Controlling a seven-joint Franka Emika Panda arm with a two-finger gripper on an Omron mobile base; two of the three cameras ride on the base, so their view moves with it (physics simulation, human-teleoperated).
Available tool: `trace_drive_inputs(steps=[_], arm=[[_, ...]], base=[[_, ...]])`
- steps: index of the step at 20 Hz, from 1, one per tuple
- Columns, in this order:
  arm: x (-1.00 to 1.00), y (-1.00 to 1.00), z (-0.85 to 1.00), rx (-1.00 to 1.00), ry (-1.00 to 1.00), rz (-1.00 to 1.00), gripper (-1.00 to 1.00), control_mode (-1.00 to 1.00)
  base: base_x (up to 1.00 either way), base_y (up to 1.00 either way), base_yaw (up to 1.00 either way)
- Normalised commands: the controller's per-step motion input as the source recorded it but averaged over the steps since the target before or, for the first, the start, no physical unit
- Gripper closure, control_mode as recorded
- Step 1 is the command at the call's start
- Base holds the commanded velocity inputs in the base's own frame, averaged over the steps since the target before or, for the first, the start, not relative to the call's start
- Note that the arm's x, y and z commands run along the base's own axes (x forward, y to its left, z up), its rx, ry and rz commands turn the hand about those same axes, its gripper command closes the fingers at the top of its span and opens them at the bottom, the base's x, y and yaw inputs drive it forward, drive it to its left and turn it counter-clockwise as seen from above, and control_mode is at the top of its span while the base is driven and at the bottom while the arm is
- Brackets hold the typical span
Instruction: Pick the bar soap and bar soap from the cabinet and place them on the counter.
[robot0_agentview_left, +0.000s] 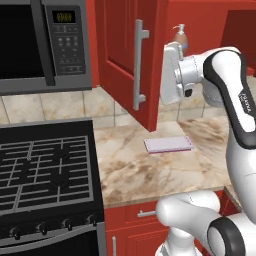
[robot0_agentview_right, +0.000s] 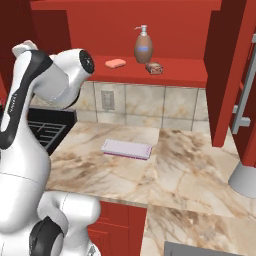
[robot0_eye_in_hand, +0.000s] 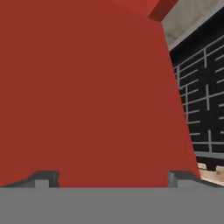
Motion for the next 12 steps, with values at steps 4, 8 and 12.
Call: trace_drive_inputs(steps=[4,8,12], arm=[[0.00,0.84,-0.13,0.09,0.06,0.03,-1.00,-1.00],[0.00,0.76,-0.12,0.07,0.02,0.01,-1.00,-1.00],[0.00,0.63,-0.11,0.06,0.01,0.00,-1.00,-1.00]], base=[[0.00,0.00,0.00],[0.00,0.00,0.00],[0.00,0.00,0.00]])
